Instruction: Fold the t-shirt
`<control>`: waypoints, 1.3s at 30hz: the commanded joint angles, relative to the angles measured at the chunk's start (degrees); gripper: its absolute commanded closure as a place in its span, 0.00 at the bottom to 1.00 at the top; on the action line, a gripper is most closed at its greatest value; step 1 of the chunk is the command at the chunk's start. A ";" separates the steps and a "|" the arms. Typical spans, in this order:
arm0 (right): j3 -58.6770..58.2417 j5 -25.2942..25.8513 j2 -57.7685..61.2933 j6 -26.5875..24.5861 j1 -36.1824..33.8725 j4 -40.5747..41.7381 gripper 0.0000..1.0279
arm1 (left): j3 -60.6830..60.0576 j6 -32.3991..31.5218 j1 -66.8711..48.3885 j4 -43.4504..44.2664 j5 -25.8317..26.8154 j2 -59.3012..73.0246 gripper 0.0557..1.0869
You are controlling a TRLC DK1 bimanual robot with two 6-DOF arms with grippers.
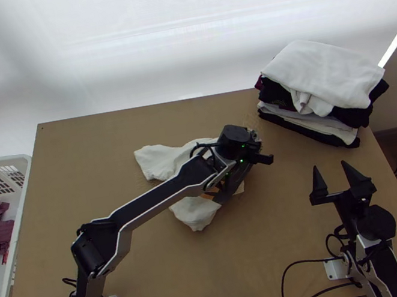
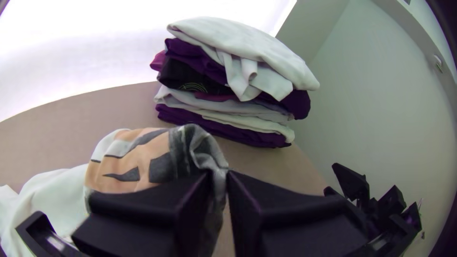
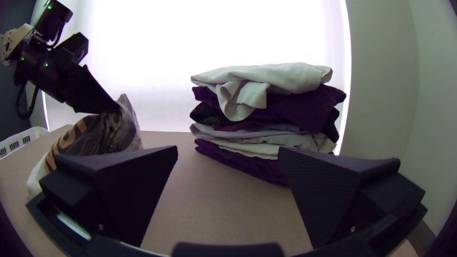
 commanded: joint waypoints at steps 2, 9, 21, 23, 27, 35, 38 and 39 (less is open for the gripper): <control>-1.08 -0.09 -0.27 0.97 -0.19 0.65 0.04 | 3.97 1.55 -0.44 0.63 0.39 -1.91 0.04; -1.08 -0.09 -0.27 0.97 -0.19 0.65 0.04 | 1.86 2.78 5.80 -1.04 1.18 -14.04 0.04; -1.08 -0.09 -0.27 0.97 -0.19 0.65 0.04 | -2.36 9.81 25.40 -15.19 2.85 -29.25 0.04; -1.08 -0.09 -0.27 0.97 -0.19 0.65 0.04 | -4.99 10.61 28.92 -15.36 3.99 -32.32 0.04; -1.17 -0.09 -0.27 0.97 -0.19 0.65 0.04 | -9.30 11.40 33.75 -17.47 4.17 -37.60 0.04; -1.17 -0.09 -0.27 0.97 -0.19 0.65 0.04 | -20.11 9.20 34.89 -26.61 7.15 -40.94 0.04; -1.08 -0.09 -0.27 0.97 -0.19 0.65 0.04 | -22.40 9.02 34.19 -30.39 7.33 -38.56 0.05; -1.08 -0.09 -0.27 0.97 -0.19 0.65 0.04 | -22.66 9.02 34.19 -31.89 7.42 -37.33 0.05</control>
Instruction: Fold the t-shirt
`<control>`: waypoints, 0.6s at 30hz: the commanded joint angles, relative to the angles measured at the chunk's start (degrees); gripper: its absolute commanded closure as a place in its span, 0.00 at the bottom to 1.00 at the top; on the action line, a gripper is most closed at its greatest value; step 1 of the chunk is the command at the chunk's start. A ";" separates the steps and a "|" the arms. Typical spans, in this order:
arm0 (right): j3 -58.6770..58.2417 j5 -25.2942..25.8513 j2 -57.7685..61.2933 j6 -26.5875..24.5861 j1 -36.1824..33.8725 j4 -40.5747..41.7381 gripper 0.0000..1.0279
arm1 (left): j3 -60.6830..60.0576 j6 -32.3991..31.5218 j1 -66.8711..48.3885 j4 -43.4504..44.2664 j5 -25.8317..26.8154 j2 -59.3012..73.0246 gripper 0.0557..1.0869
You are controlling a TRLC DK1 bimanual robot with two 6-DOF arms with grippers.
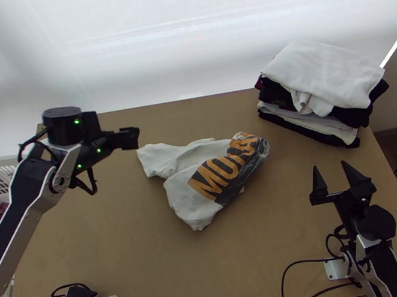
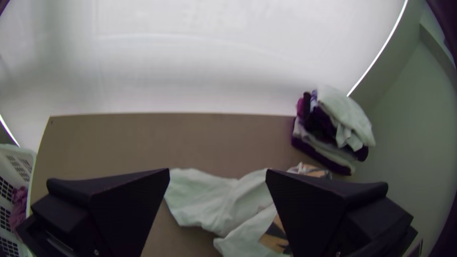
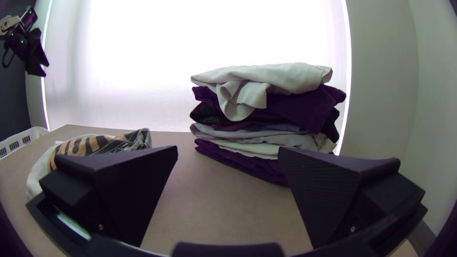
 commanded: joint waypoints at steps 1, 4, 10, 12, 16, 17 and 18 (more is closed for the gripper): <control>-1.08 -0.09 -0.27 0.97 -0.19 0.67 0.04 | -2.71 -1.01 -0.48 -4.20 0.69 3.92 0.05; -1.08 -0.09 -0.27 0.97 -0.19 0.67 0.04 | -5.17 -0.39 -0.48 -4.73 0.51 7.00 0.06; -1.17 -0.09 -0.27 0.97 -0.19 0.67 0.04 | -5.61 -2.15 -0.91 -4.99 0.69 14.47 0.20; -1.17 -0.09 -0.27 0.97 -0.19 0.67 0.04 | -5.78 -3.12 -1.62 -5.08 1.83 16.14 0.20; -1.08 -0.09 -0.27 0.97 -0.19 0.67 0.04 | -5.61 -4.96 -2.67 -5.34 3.85 19.56 0.20; -1.08 -0.09 -0.27 0.97 -0.19 0.67 0.04 | -5.34 -5.49 -2.94 -5.26 4.11 20.53 0.20; -1.08 -0.09 -0.27 0.97 -0.19 0.67 0.04 | -5.08 -5.75 -3.20 -5.08 4.82 21.50 0.20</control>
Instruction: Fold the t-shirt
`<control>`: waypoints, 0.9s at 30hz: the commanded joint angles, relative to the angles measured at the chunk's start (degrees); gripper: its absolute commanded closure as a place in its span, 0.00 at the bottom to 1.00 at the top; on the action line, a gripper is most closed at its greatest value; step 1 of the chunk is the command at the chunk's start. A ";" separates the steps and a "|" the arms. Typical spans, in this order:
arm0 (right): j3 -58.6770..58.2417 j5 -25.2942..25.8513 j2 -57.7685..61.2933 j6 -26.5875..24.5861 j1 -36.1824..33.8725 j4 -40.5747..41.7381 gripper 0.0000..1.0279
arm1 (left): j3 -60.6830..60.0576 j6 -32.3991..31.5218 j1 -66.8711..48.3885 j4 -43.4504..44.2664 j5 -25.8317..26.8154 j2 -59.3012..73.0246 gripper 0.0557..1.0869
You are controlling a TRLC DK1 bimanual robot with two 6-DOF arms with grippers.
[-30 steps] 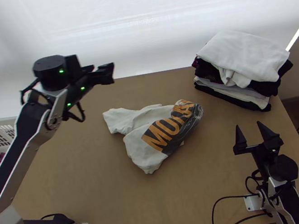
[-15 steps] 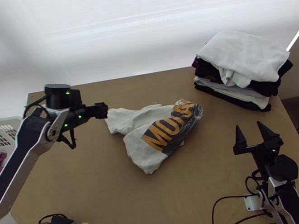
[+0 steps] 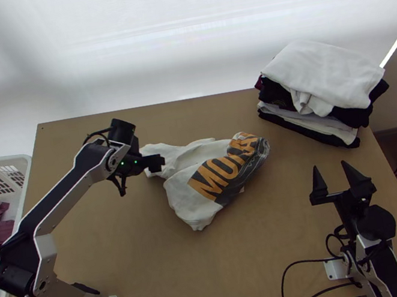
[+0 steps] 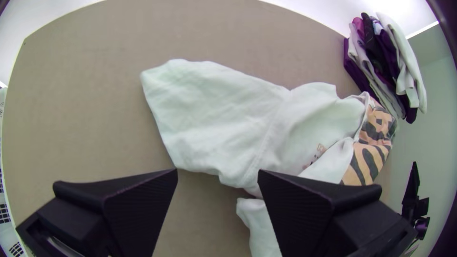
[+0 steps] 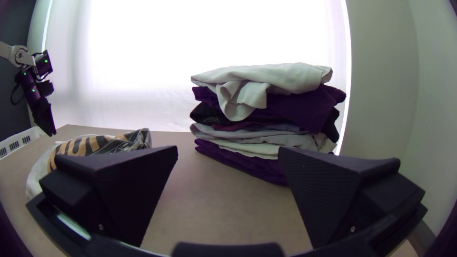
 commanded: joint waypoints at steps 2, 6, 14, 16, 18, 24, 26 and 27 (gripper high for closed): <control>-1.08 -0.09 -0.27 0.97 -0.19 0.65 0.04 | 0.41 -2.70 -1.61 -0.67 1.47 4.77 0.20; -1.17 -0.09 -0.27 0.97 -0.19 0.65 0.04 | 0.41 -2.35 -3.63 0.39 1.12 8.46 0.20; -1.08 -0.09 -0.27 0.97 -0.19 0.65 0.04 | -0.82 -2.79 -1.52 14.01 -6.96 6.52 0.96; -1.08 -0.09 -0.27 0.97 -0.19 0.65 0.04 | 0.41 -3.75 -0.55 15.95 -6.79 3.54 0.96; -1.08 -0.09 -0.27 0.97 -0.19 0.65 0.04 | 0.67 -3.93 0.24 18.67 -6.79 0.37 0.96; -1.08 -0.09 -0.27 0.97 -0.19 0.65 0.04 | 8.23 -4.19 3.14 16.03 -6.88 -7.36 0.96; -1.08 -0.09 -0.27 0.97 -0.19 0.65 0.04 | 11.66 -4.19 4.54 13.75 -6.88 -9.82 0.96; -1.17 -0.09 -0.27 0.97 -0.19 0.65 0.04 | 13.24 -4.19 5.16 12.78 -6.88 -10.97 0.96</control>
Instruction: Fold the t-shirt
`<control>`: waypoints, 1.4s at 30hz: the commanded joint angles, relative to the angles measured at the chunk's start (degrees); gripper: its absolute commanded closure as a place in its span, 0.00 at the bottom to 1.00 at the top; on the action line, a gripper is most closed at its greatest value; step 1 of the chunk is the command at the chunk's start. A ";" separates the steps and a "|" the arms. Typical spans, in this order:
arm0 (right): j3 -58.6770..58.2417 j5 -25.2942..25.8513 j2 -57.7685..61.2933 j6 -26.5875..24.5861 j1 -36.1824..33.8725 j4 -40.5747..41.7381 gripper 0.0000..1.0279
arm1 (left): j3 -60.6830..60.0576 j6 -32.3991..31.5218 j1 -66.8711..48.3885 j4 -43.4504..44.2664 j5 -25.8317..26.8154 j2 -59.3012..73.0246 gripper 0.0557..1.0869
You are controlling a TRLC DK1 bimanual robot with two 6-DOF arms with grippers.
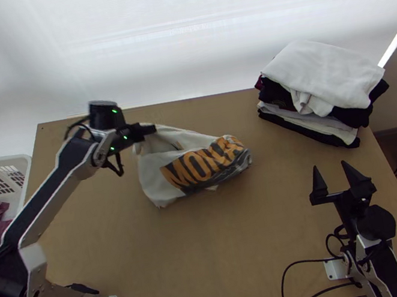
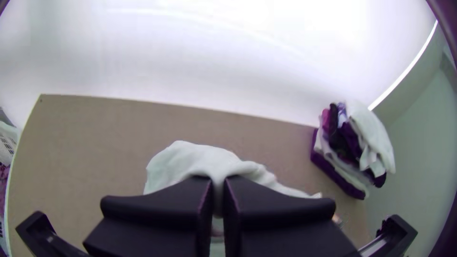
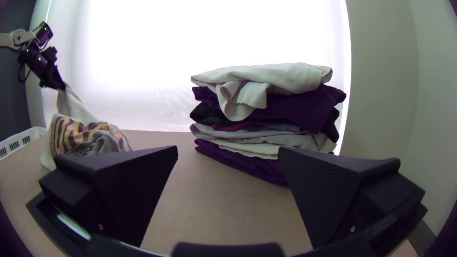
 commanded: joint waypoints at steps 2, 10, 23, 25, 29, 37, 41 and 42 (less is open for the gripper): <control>-1.08 -0.11 -0.27 0.97 -0.19 0.65 0.04 | 9.13 -1.11 3.29 -3.56 -0.89 -7.11 0.96; -1.08 -0.11 -0.27 0.97 -0.19 0.65 0.04 | 23.28 0.30 10.67 -9.36 -0.45 -11.15 0.96; -1.08 -0.11 -0.27 0.97 -0.19 0.65 0.04 | 34.62 7.50 30.80 -10.50 -0.10 -14.05 0.96; -1.08 -0.11 -0.27 0.97 -0.19 0.65 0.04 | 34.62 9.35 35.98 -9.80 -0.10 -14.32 0.96; -1.08 -0.11 -0.27 0.97 -0.19 0.65 0.04 | 34.62 12.16 45.21 -8.22 1.49 -13.96 0.96; -1.17 -0.11 -0.27 0.97 -0.19 0.65 0.04 | 34.88 9.88 39.32 -12.35 5.70 -15.28 0.96; -1.08 -0.11 -0.27 0.97 -0.19 0.65 0.04 | 34.62 7.33 22.80 -18.15 -0.45 -15.55 0.96; -1.17 -0.11 -0.27 0.97 -0.19 0.65 0.04 | 34.44 6.71 18.49 -18.85 -3.00 -15.37 0.96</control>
